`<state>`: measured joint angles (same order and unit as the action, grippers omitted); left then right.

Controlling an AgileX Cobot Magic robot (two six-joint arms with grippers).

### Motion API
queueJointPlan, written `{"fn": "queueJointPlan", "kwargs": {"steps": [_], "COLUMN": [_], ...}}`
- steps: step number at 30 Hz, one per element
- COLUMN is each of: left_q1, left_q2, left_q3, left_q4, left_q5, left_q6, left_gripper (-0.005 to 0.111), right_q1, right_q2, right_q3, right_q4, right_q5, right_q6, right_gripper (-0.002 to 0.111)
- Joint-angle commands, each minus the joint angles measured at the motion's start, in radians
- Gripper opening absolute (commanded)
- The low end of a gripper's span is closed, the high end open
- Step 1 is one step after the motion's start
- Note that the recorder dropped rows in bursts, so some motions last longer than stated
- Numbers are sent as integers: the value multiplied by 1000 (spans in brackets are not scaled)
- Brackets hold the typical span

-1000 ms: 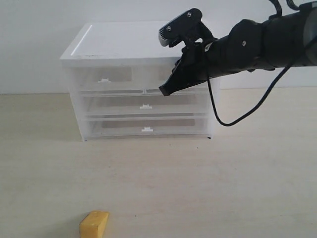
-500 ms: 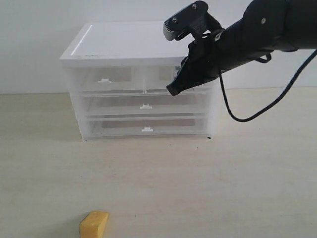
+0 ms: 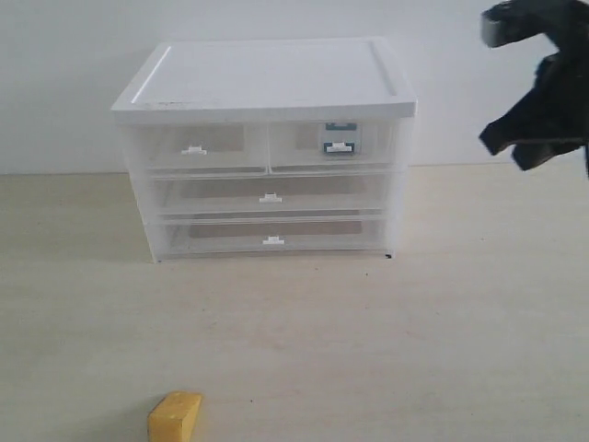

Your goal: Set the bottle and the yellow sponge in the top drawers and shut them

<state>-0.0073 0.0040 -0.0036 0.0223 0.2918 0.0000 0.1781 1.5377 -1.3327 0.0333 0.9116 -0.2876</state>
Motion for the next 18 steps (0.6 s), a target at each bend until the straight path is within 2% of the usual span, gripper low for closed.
{"fn": "queueJointPlan", "kwargs": {"steps": [1, 5, 12, 18], "left_q1": [3, 3, 3, 3], "left_q2": [-4, -4, -4, -4], "left_q3": [4, 4, 4, 4], "left_q4": [-4, -4, -4, -4], "left_q5": [0, 0, 0, 0], "left_q6": [8, 8, 8, 8], "left_gripper": [4, 4, 4, 4], "right_q1": [-93, -135, -151, -151], "right_q2": [-101, -234, -462, -641], "right_q3": [13, 115, 406, 607], "right_q4": [-20, -46, -110, -110], "right_q5": [3, -162, -526, -715], "right_q6": [69, 137, 266, 332], "right_gripper": [0, 0, 0, 0]}}
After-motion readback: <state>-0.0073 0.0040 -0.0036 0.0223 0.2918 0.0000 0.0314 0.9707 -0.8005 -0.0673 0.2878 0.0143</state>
